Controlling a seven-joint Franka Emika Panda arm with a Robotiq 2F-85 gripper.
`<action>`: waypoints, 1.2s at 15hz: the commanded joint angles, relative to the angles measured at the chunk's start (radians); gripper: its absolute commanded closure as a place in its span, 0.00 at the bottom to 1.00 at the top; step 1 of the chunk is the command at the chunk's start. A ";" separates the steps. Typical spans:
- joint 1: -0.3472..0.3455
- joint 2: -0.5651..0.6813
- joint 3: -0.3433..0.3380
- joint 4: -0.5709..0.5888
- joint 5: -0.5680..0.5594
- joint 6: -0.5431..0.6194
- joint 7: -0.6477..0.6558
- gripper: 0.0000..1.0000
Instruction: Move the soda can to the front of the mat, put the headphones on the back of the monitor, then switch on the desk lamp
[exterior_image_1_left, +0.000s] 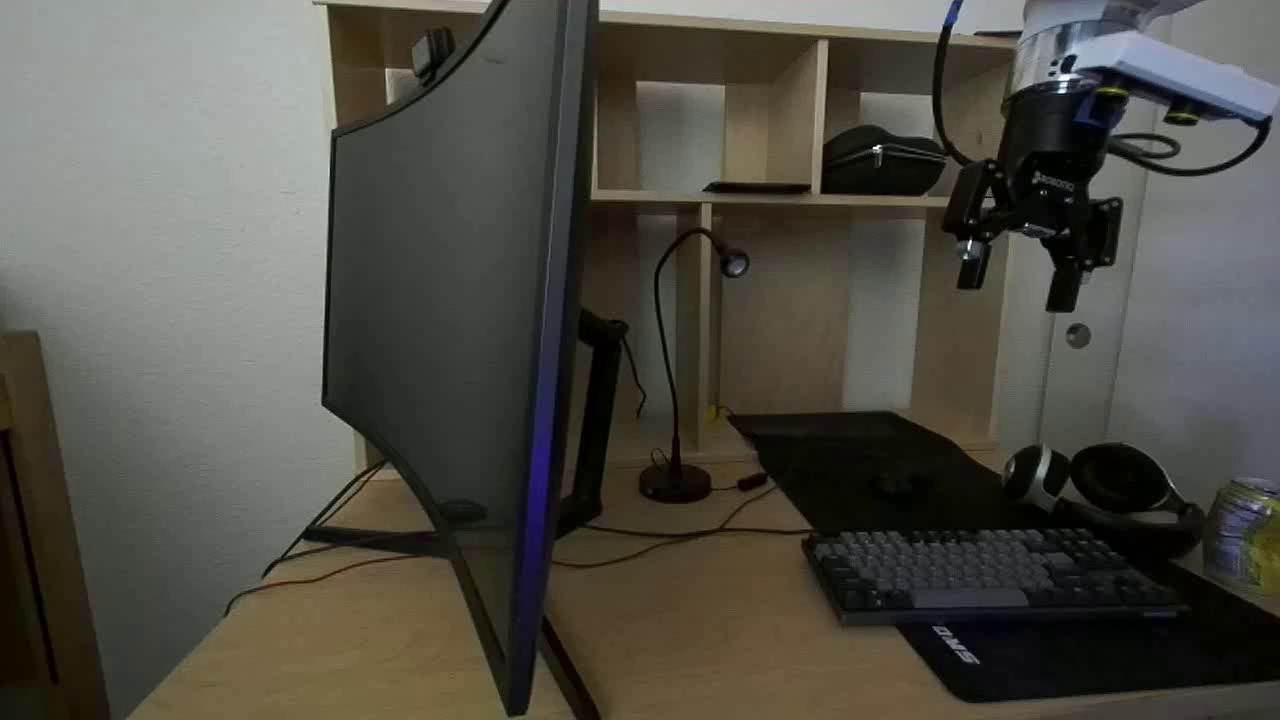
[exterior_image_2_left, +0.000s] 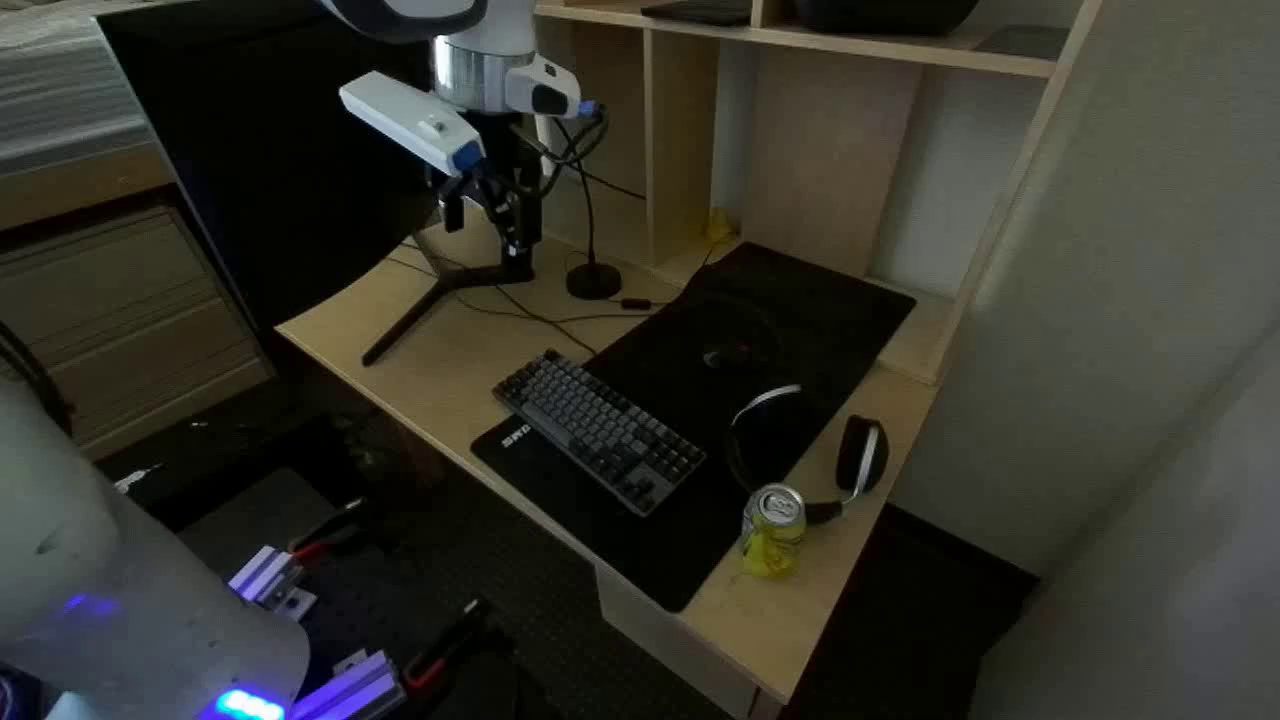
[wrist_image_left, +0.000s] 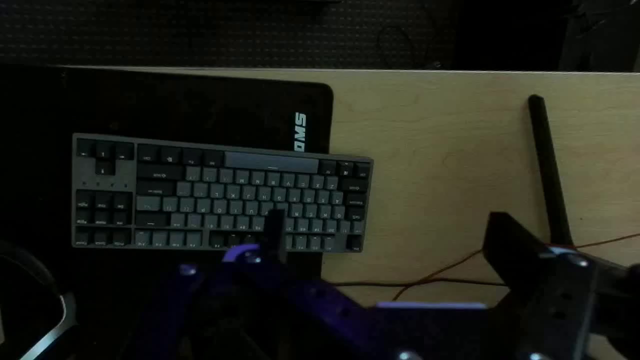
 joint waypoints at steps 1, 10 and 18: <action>-0.019 0.001 0.017 0.002 0.006 -0.003 -0.005 0.00; -0.056 -0.023 0.056 -0.027 0.015 0.059 0.270 0.00; -0.067 -0.010 0.103 -0.007 0.035 0.076 0.558 0.00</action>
